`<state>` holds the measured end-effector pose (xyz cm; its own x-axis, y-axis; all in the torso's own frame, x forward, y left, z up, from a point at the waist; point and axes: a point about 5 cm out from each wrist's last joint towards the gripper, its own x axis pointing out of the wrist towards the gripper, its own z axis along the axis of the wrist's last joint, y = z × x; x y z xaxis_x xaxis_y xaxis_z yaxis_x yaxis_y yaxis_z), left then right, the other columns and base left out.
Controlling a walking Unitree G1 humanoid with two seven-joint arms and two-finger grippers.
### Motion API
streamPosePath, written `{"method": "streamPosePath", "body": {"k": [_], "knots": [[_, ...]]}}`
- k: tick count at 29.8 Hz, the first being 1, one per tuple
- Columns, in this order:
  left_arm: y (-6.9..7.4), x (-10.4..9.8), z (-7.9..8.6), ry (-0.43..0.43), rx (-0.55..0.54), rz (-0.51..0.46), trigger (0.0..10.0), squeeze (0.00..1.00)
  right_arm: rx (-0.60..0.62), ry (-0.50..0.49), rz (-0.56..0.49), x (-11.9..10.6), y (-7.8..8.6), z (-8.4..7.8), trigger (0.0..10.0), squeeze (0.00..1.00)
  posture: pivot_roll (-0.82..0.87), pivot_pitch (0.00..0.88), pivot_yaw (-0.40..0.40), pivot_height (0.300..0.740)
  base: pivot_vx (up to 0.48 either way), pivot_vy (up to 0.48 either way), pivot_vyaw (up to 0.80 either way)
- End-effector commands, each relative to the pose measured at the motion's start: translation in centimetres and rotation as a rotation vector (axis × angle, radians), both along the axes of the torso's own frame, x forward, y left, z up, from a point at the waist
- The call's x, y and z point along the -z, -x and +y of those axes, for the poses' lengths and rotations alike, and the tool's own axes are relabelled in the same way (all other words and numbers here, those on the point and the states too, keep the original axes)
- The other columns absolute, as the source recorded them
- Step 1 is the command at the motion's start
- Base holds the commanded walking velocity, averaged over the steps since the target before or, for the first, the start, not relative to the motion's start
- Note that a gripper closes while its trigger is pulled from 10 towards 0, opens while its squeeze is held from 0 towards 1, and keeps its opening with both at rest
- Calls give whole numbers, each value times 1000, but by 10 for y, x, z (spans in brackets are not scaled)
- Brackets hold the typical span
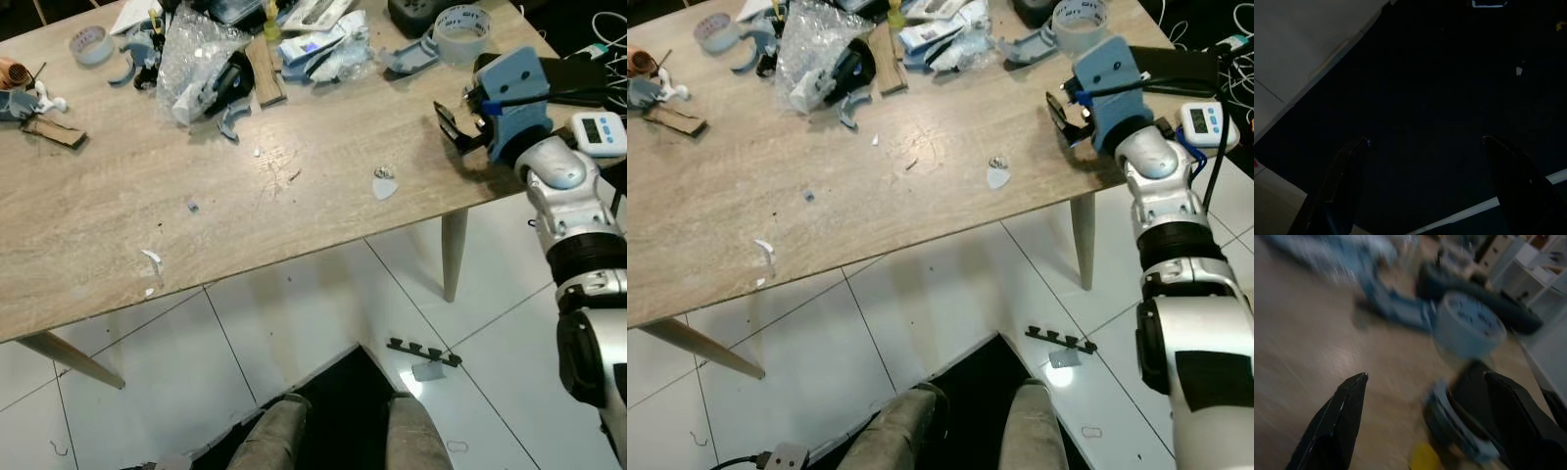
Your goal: Picking trash to rubbish bin
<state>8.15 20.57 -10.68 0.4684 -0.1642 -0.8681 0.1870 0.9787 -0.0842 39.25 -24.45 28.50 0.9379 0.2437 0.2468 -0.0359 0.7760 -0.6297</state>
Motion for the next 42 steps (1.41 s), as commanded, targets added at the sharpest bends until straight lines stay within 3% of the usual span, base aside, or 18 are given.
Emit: {"method": "streamPosePath", "body": {"k": [1,2,3,10,17,18,19,20,21,22,23,30,42], "knots": [[23,3,9,-17,-1,65,10000,0,38,46,28,6,-1,-4,10000,0,-40,430,209,740,0,0,0],[23,3,9,-17,-1,65,10000,0,38,46,28,6,-1,-4,10000,0,-40,430,209,740,0,0,0],[24,2,11,-17,1,61,10000,0,103,39,32,3,1,-18,10000,0,-36,436,215,740,0,0,0],[29,1,17,-25,7,69,10000,0,132,-33,92,10,4,-33,10000,0,-42,440,223,740,0,0,0],[30,1,19,-25,13,69,10000,0,9,-272,271,36,3,-29,10000,0,-41,442,231,740,0,0,0],[30,1,19,-25,14,68,10000,0,-17,-307,288,38,3,-27,8078,0,-40,441,232,740,0,0,0],[29,0,19,-25,15,66,10000,0,-27,-330,301,39,3,-27,3451,0,-38,440,231,740,0,0,0],[29,0,19,-25,16,65,10000,0,-30,-341,307,39,3,-28,1922,0,-38,440,231,740,0,0,0],[29,0,19,-25,16,65,10000,0,-30,-341,307,39,3,-28,1922,0,-38,440,231,740,0,0,0],[28,0,19,-25,17,63,10000,0,-31,-351,314,39,3,-28,627,0,-38,439,231,740,0,0,0],[27,0,19,-25,17,59,10000,0,-31,-337,332,38,3,-30,0,0,-38,438,230,740,0,0,0],[27,0,18,-25,16,59,10000,0,-28,-294,367,36,4,-32,0,0,-44,437,227,740,0,0,0],[25,1,14,-18,18,60,10000,0,-108,-255,528,37,5,-27,0,0,-58,423,219,740,0,0,0]]}}
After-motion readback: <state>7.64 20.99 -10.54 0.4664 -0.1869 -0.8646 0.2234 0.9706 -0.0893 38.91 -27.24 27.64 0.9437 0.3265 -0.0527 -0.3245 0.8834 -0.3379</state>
